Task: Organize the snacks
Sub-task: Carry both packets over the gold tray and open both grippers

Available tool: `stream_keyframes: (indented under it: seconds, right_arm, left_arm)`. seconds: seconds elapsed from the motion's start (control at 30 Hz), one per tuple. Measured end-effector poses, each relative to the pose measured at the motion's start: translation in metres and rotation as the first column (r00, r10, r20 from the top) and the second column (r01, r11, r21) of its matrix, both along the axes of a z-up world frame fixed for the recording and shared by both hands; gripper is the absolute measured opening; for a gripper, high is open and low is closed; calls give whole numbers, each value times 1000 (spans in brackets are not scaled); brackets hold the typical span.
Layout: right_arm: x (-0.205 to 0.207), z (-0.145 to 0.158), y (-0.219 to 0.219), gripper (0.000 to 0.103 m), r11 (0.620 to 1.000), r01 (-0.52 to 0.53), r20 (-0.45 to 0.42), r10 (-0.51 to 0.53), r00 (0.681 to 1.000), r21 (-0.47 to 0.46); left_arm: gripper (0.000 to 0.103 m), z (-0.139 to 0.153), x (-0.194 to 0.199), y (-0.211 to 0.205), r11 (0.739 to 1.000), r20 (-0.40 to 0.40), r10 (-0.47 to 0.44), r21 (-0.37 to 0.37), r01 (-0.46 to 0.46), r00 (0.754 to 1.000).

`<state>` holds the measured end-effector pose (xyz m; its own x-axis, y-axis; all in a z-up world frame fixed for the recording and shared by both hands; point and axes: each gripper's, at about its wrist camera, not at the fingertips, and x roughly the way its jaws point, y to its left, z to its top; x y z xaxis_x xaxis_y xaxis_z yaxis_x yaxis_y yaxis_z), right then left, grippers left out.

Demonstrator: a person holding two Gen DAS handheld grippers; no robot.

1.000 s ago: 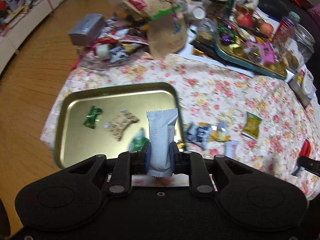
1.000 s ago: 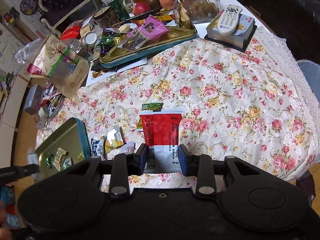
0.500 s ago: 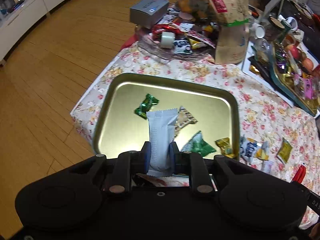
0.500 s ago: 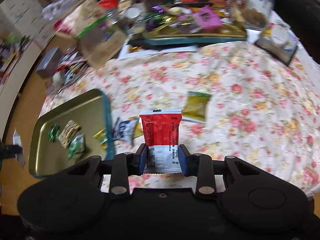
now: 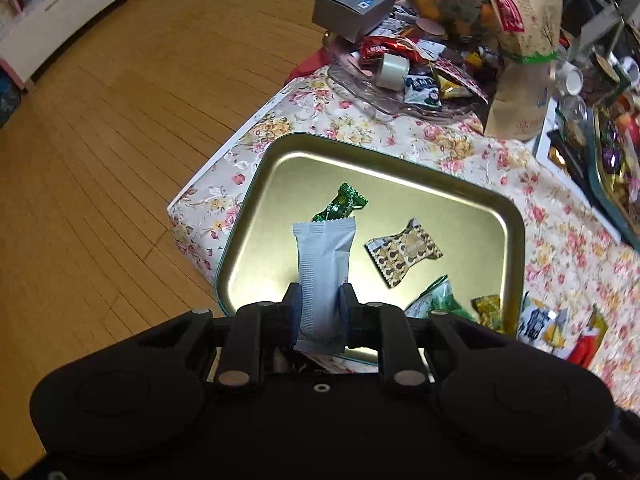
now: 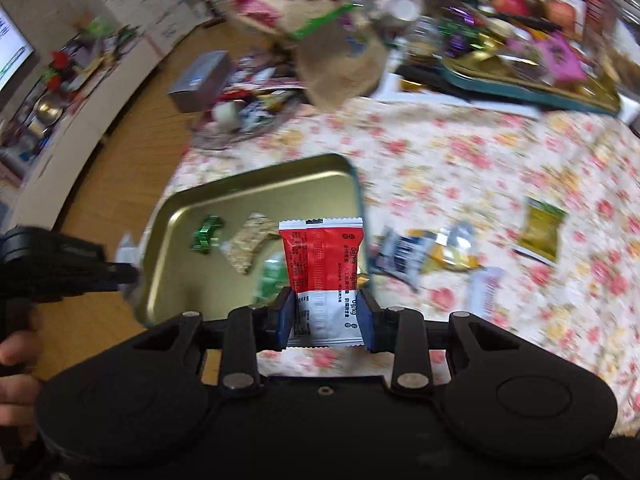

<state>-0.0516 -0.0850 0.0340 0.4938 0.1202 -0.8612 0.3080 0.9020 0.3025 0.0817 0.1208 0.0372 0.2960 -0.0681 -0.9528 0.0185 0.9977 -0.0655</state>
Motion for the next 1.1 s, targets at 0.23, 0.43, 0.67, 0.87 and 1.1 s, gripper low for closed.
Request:
stream_keyframes:
  seconds: [0.23, 0.43, 0.67, 0.87, 1.1]
  right_arm:
    - [20, 2, 27, 35, 999, -36, 7, 36, 999, -13]
    - [34, -8, 30, 35, 998, 33, 17, -32, 999, -53]
    - [46, -20, 32, 35, 996, 65, -6, -65, 998, -69]
    - [49, -25, 35, 36, 995, 64, -16, -66, 998, -73]
    - [47, -28, 33, 40, 996, 68, -18, -69, 997, -55]
  left_arm:
    - [26, 2, 11, 8, 997, 20, 80, 10, -80, 997]
    - [27, -2, 15, 14, 993, -10, 118, 12, -118, 993]
    - [28, -1, 16, 14, 991, -9, 136, 6, -136, 991]
    - [29, -4, 17, 15, 990, -33, 139, -21, -140, 990]
    - [29, -5, 17, 13, 992, -35, 127, -23, -127, 991]
